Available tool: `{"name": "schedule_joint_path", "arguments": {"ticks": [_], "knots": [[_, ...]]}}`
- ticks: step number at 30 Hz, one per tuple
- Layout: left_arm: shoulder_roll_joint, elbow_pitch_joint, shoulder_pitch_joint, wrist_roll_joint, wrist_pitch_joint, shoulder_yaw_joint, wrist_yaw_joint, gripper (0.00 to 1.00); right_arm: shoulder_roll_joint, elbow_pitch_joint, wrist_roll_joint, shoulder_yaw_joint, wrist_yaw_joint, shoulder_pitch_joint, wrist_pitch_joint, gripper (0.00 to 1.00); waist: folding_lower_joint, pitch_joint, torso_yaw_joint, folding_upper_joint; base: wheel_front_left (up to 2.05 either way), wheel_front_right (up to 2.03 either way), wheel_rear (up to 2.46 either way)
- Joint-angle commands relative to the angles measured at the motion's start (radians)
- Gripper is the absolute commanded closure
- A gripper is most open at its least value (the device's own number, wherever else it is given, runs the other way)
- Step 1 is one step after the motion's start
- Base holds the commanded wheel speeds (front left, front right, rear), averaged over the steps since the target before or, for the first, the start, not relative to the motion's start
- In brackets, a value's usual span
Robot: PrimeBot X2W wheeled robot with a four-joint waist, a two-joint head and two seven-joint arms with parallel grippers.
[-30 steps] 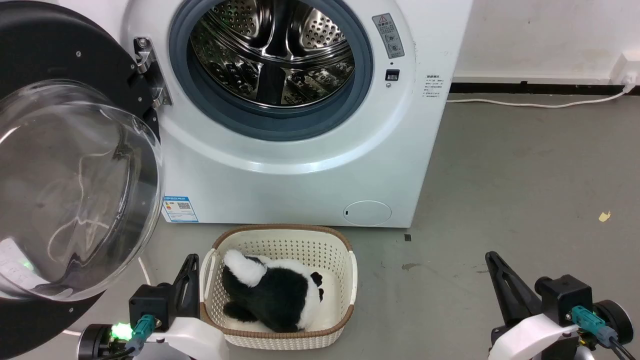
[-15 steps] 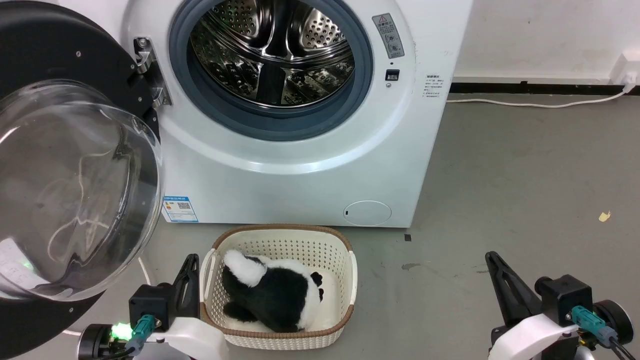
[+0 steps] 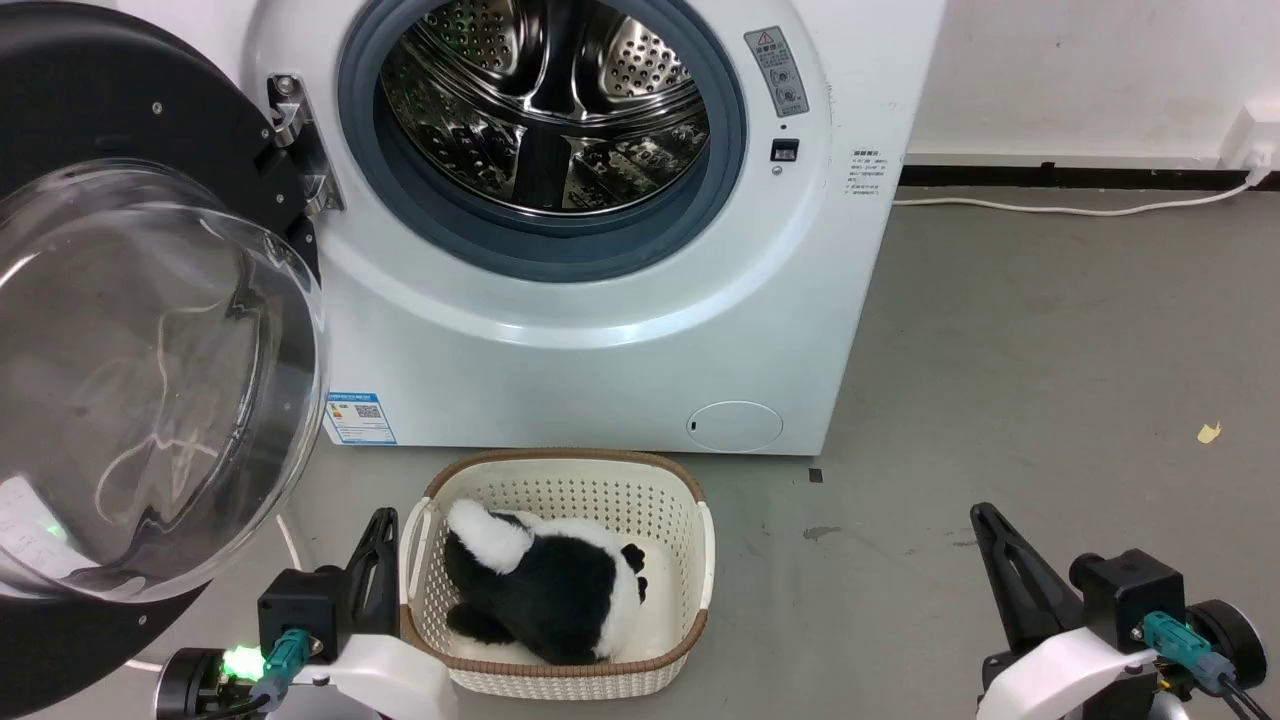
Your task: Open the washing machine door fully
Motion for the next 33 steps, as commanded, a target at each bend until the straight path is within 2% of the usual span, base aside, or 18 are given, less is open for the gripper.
{"name": "schedule_joint_path", "arguments": {"ticks": [1,33], "knots": [[0.0,-0.004,-0.015,0.009,0.0,0.001,-0.004,1.0,0.003,-0.004,-0.008,-0.001,0.001,-0.012,0.001,1.0,0.0,0.0,0.0,-0.0001,0.0,0.0,0.0],[0.0,-0.004,-0.015,0.009,0.0,0.001,-0.004,1.0,0.003,-0.004,-0.008,-0.001,0.001,-0.012,0.001,1.0,0.0,0.0,0.0,-0.0001,0.0,0.0,0.0]]}}
